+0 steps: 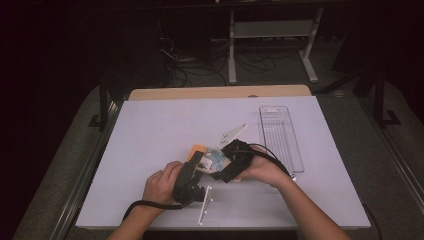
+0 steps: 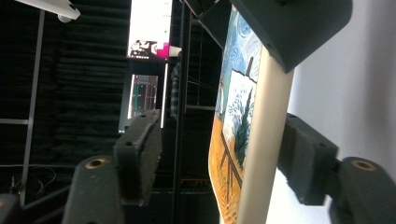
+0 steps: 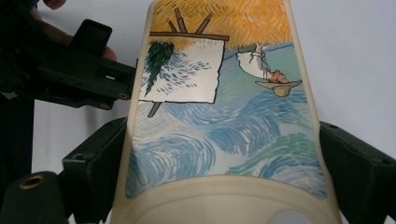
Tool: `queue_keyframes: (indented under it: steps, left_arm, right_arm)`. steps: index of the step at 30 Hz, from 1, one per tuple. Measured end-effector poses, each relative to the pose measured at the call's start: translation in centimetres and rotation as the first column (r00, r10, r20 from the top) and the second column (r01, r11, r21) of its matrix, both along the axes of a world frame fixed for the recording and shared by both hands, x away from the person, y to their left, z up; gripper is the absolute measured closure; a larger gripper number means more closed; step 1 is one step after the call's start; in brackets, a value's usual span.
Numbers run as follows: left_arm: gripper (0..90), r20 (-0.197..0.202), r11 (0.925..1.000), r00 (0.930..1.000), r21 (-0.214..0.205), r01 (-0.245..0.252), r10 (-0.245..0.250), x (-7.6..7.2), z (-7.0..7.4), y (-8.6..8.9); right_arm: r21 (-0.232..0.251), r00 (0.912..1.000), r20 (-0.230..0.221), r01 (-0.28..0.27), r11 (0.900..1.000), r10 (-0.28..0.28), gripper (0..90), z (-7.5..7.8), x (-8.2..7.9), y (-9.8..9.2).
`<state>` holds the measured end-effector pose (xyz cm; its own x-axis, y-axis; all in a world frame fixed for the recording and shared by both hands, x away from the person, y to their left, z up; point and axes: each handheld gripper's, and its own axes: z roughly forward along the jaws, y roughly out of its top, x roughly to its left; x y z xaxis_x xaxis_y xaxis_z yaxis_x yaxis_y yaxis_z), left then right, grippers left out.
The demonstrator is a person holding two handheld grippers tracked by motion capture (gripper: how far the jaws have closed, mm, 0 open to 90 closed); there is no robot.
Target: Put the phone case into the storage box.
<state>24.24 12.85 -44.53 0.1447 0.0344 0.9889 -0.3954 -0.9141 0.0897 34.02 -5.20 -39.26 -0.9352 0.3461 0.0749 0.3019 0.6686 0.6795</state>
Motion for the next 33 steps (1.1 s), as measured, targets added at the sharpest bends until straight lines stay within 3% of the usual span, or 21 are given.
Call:
queue_keyframes:
  steps: [5,24,33]
  left_arm:
    - [41.2,-0.002,0.9996,1.0,0.025,0.008,-0.007,-0.22,-0.05,-0.17]
    - [62.0,-0.009,0.9965,0.9998,0.081,0.018,-0.017,-0.6,-0.03,-0.38]
    - [69.3,-0.035,0.9951,0.9991,0.095,0.028,-0.025,-0.62,-0.07,-0.43]
  right_arm:
    - [0.011,0.9993,-0.029,0.023,0.9997,-0.023,10.1,0.11,-0.23,0.17]
    - [0.015,0.9992,-0.034,0.023,0.9996,-0.022,10.0,0.13,-0.21,0.16]
    - [0.014,0.9991,-0.038,0.02,0.9997,-0.02,9.9,0.1,-0.16,0.13]
